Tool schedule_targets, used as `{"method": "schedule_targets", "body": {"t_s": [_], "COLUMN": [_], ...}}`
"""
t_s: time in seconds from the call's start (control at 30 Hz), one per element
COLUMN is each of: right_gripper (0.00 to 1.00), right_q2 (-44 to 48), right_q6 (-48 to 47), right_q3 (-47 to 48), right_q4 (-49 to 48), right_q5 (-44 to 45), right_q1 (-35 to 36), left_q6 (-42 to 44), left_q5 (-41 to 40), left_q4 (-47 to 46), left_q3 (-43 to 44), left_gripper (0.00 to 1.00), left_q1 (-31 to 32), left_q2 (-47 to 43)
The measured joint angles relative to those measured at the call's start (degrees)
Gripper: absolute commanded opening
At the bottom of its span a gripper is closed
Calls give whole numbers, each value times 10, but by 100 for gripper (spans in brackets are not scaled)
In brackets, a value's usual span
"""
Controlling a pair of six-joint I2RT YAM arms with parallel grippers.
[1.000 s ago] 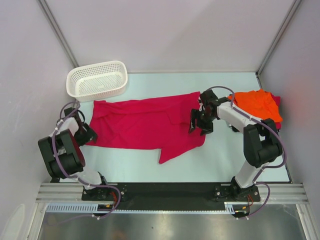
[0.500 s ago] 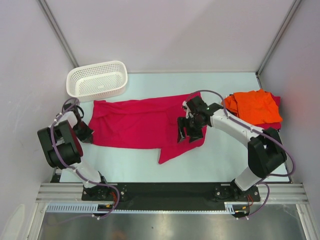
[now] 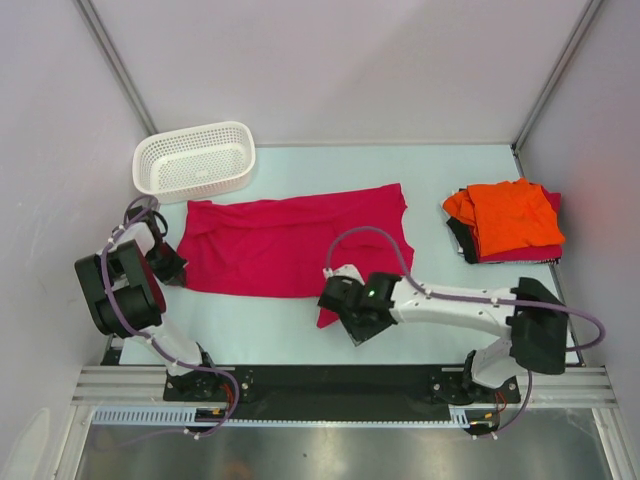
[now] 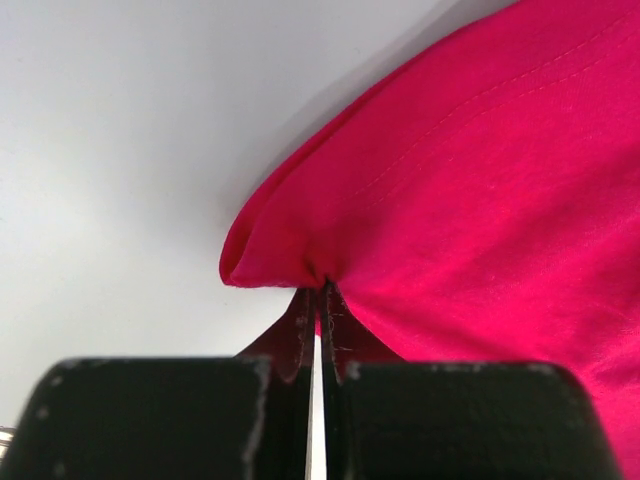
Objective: Fold and stack the t-shirts
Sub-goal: Grap the side of the flattened tshirt closest away from the robot with both arms
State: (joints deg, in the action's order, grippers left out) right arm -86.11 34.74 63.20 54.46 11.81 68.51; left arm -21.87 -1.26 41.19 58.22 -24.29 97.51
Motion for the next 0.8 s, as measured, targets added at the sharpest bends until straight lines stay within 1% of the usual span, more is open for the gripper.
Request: {"method": "schedule_targets", "body": {"t_s": [0.03, 0.1, 0.17, 0.23, 0.3, 0.37, 0.47, 0.63, 0.8], "right_gripper": [51, 53, 57, 60, 61, 65, 67, 67, 67], "right_q2": [-12, -62, -112, -160, -191, -206, -221, -260, -293], "right_q6": [6, 18, 20, 15, 3, -10, -33, -70, -99], "right_q3": [7, 31, 57, 83, 103, 120, 155, 235, 270], "right_q4": [9, 30, 45, 50, 50, 49, 47, 30, 12], "right_q5": [18, 76, 119, 151, 173, 186, 203, 216, 205], "right_q1": [14, 54, 77, 92, 97, 97, 95, 92, 91], "left_q6": [0, 0, 0, 0, 0, 0, 0, 0, 1], "left_q5": [0, 0, 0, 3, 4, 5, 5, 5, 6], "left_q4": [0, 0, 0, 0, 0, -1, -1, -1, -1], "left_q3": [0, 0, 0, 0, 0, 0, 0, 0, 0], "left_gripper": [0, 0, 0, 0, 0, 0, 0, 0, 0], "left_q1": [0, 0, 0, 0, 0, 0, 0, 0, 0], "left_q2": [0, 0, 0, 0, 0, 0, 0, 0, 1]}}
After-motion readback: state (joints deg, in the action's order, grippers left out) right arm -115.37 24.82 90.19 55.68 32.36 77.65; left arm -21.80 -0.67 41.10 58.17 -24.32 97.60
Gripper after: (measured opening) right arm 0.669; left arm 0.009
